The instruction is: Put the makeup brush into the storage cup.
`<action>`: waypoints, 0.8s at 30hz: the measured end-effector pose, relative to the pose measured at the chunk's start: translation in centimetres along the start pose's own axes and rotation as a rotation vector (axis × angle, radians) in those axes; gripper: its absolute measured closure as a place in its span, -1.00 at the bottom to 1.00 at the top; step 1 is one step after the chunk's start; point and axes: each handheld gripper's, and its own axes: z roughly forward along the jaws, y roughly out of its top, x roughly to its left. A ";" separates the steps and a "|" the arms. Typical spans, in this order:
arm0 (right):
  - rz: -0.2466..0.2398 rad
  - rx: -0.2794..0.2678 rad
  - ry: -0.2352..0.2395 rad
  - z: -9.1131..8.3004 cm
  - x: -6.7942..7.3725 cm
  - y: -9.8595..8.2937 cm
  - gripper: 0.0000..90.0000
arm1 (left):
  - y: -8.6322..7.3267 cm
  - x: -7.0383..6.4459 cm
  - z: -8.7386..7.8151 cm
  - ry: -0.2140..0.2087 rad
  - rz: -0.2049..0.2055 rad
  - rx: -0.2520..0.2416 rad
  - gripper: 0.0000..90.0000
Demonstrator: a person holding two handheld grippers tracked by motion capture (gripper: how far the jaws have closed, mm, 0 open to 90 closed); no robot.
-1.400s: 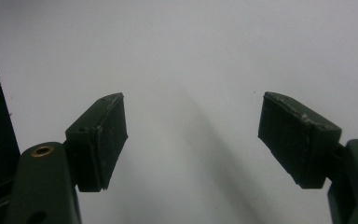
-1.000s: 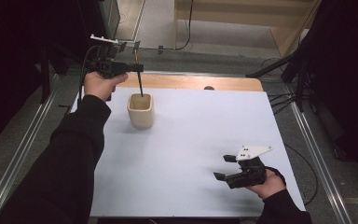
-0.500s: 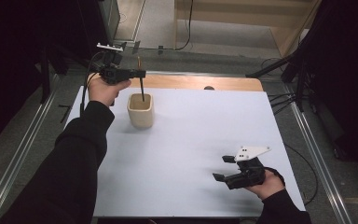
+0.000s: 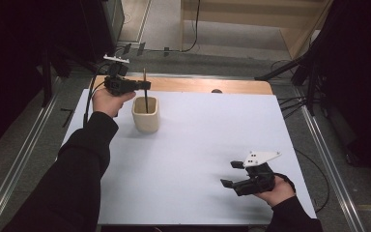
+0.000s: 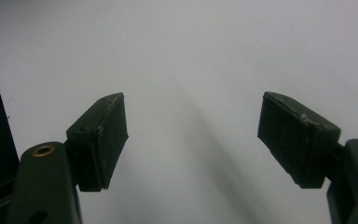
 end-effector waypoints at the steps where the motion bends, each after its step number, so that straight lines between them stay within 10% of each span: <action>1: 0.001 0.001 0.000 0.0 0.0 0.0 -0.45 | -0.2 0.0 0.0 -0.005 -0.004 -0.006 0.85; 24: -0.004 0.005 0.004 0.1 0.0 0.0 -0.43 | -1.8 0.3 0.4 -0.022 -0.018 0.041 0.85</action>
